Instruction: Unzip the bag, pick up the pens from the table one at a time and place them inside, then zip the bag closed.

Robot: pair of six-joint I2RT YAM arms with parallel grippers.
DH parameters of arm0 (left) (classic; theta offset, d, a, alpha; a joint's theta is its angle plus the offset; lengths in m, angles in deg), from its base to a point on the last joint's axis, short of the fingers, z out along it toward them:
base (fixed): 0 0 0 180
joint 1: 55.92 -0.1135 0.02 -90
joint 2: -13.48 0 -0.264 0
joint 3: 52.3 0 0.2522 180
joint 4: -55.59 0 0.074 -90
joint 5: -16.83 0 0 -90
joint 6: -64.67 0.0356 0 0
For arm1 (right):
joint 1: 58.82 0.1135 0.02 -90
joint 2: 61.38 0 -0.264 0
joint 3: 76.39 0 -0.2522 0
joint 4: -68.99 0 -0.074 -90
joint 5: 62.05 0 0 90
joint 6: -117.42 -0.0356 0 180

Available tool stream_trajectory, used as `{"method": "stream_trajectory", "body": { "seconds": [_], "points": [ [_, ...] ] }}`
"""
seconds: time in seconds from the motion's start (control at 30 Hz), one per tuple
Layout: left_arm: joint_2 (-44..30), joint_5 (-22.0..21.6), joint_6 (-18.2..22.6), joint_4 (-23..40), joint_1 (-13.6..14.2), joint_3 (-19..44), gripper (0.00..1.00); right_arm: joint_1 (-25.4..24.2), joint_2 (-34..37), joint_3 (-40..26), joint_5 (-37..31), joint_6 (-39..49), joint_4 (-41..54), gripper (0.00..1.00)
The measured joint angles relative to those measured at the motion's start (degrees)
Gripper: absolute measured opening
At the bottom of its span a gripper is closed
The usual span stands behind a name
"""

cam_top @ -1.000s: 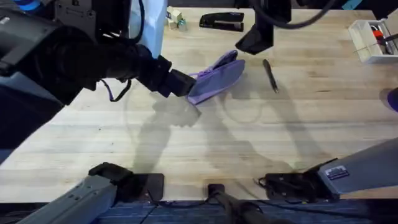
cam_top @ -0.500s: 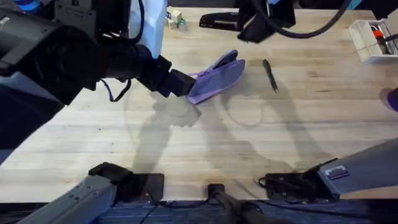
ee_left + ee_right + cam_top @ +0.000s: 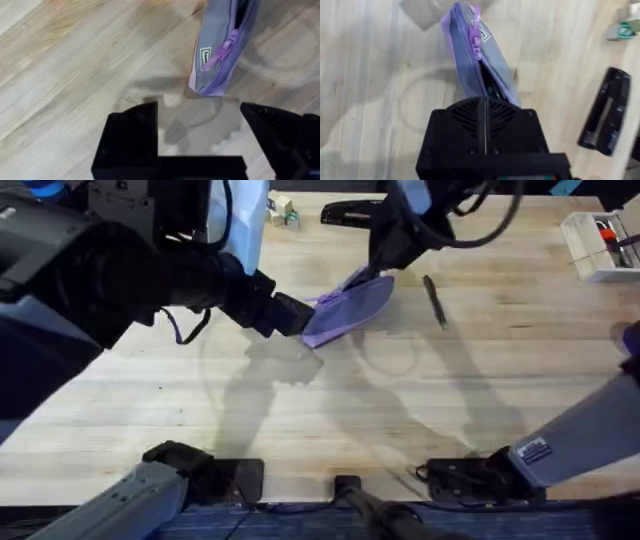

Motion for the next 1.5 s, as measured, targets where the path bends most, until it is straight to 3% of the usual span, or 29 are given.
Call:
{"method": "stream_trajectory", "body": {
  "seconds": [0.57, 0.87, 0.93, 1.1, 1.13, 1.5],
  "points": [
    [0.0, 0.0, 0.0, 0.0, 0.0, 0.0, 0.993, 0.2, 15.4, -0.1, 1.6, 3.0, -4.5, 0.033],
    [0.0, 0.0, 0.0, 0.0, 0.0, 0.0, 0.994, 1.0, 18.3, -0.2, 2.0, 3.0, -5.3, 0.046],
    [0.0, 0.0, 0.0, 0.0, 0.0, 0.0, 0.994, 1.0, 18.3, -0.2, 2.0, 3.0, -5.3, 0.130],
    [0.0, 0.0, 0.0, 0.0, 0.0, 0.0, 0.993, 1.0, 18.3, -0.2, 0.9, 3.0, -5.9, 0.864],
    [0.0, 0.0, 0.0, 0.0, 0.0, 0.0, 0.993, 1.0, 18.3, -0.3, 0.7, 3.2, -6.4, 0.958],
    [0.0, 0.0, 0.0, 0.0, 0.0, 0.0, 0.993, 1.0, 18.3, -0.6, 0.4, 3.2, -6.0, 0.996]
  ]
}}
